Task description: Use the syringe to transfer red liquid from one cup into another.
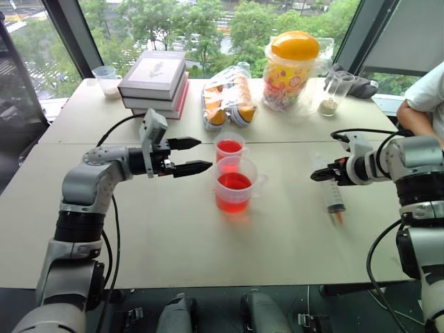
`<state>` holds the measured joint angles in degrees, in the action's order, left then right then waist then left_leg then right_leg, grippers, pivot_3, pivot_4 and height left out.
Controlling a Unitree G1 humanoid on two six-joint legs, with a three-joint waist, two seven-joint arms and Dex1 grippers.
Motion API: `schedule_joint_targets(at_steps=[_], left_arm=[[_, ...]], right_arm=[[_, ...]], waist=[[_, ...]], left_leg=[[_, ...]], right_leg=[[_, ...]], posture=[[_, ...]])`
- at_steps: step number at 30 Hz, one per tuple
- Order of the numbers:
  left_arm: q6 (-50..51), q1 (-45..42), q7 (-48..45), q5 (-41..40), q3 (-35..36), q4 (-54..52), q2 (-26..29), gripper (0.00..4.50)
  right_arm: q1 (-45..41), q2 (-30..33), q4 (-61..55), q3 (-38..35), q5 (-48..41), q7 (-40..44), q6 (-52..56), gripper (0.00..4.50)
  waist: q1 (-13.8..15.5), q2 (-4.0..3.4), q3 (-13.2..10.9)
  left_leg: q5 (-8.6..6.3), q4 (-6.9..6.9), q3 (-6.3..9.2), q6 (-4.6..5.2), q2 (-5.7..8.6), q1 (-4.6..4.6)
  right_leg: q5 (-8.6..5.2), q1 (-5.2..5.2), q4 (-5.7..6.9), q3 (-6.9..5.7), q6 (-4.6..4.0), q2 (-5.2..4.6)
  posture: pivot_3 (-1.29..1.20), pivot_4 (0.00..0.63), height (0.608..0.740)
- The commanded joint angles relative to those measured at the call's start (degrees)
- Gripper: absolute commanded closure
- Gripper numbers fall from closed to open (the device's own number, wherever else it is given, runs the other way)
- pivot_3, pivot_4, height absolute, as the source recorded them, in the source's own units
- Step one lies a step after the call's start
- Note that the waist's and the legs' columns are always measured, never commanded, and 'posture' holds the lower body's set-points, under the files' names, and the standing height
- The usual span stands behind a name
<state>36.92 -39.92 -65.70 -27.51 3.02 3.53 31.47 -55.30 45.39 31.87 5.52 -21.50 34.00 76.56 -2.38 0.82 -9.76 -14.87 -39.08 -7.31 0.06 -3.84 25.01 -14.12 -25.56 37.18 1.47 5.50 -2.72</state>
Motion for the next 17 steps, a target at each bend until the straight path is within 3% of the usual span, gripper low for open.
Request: schedule_joint_targets(at_steps=[1, 7, 12, 17], left_arm=[[0.56, 0.56, 0.28, -1.76, 0.41, -3.06, 1.17, 0.00], [2.57, 2.84, 1.56, -3.16, 1.12, -7.01, 2.85, 0.00], [4.27, 7.47, 1.87, -4.78, 2.85, -11.85, 7.09, 0.00], [7.97, 11.58, 2.61, -9.42, 5.78, -16.86, 10.38, 0.00]], right_arm=[[-0.16, 0.65, -1.59, -2.11, 0.12, 1.50, -0.66, 0.12], [6.68, 6.84, -21.30, -8.20, -3.45, 4.32, 0.35, 0.05], [19.43, 11.18, -47.54, -23.23, -13.30, 9.05, 4.02, 0.05], [32.53, 13.28, -63.59, -40.22, -20.38, 14.29, 4.89, 0.05]], waist=[[0.01, 0.00, 0.00], [0.49, 0.00, 0.00], [1.31, 0.01, 0.01], [1.69, 0.02, 0.00]], left_leg=[[0.00, 0.00, 0.00, 0.00, 0.00, 0.00], [0.00, 0.00, 0.00, 0.00, 0.00, 0.00], [-0.01, 0.07, 0.04, 0.00, -0.04, 0.01], [-0.02, 0.02, 0.07, 0.00, -0.03, -0.02]], right_leg=[[0.00, 0.00, 0.00, 0.00, 0.00, 0.00], [0.00, 0.00, -0.01, 0.00, 0.00, -0.02], [-0.01, 0.00, -0.09, -0.02, 0.01, 0.01], [-0.03, 0.09, -0.13, -0.05, -0.03, -0.04]], posture=[[0.00, 0.150, 0.740], [0.00, 0.150, 0.740], [0.00, 0.150, 0.740], [0.00, 0.150, 0.740]])
